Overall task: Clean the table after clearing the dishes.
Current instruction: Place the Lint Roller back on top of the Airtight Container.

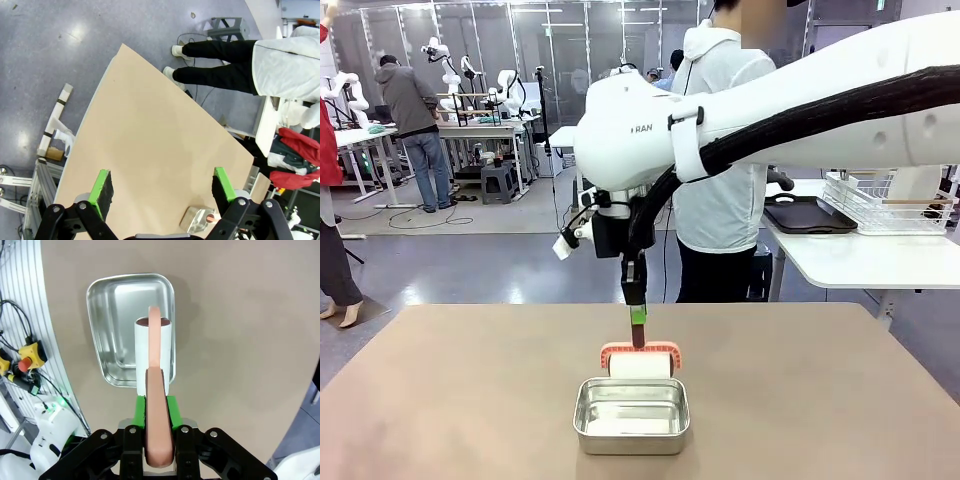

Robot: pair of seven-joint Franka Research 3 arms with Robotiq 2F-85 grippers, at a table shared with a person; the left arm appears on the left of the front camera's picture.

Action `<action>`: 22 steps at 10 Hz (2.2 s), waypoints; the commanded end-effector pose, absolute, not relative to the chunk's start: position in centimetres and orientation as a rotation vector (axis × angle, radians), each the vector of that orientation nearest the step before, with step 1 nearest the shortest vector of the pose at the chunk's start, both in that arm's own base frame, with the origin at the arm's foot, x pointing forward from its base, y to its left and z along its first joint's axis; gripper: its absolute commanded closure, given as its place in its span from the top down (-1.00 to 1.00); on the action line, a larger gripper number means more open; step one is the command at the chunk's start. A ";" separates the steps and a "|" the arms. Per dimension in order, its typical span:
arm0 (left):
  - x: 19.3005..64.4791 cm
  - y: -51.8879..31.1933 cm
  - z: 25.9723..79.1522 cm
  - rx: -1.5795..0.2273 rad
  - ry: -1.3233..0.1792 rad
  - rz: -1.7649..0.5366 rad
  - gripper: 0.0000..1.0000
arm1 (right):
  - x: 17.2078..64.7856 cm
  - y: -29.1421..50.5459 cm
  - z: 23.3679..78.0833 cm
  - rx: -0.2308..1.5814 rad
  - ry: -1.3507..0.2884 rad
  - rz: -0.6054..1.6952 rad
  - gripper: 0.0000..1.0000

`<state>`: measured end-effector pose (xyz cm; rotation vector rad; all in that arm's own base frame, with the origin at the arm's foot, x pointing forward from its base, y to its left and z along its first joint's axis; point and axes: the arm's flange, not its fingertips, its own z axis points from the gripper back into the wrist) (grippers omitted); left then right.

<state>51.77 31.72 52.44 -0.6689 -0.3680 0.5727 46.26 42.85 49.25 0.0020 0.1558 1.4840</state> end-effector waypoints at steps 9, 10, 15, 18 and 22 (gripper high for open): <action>51.2 31.5 52.5 -0.663 -0.381 0.568 1.00 | 49.2 43.2 42.3 0.169 0.241 1.497 -0.59; 51.2 31.5 52.5 -0.663 -0.381 0.568 1.00 | 49.6 43.0 41.4 0.179 0.225 1.499 -0.59; 51.2 31.5 52.5 -0.663 -0.381 0.568 1.00 | 50.3 42.4 40.2 0.190 0.235 1.494 -0.59; 51.2 31.5 52.5 -0.663 -0.381 0.568 1.00 | 50.1 42.3 40.9 0.202 0.231 1.487 -0.04; 51.2 31.5 52.5 -0.663 -0.381 0.568 1.00 | 49.9 42.4 42.7 0.167 0.215 1.480 1.00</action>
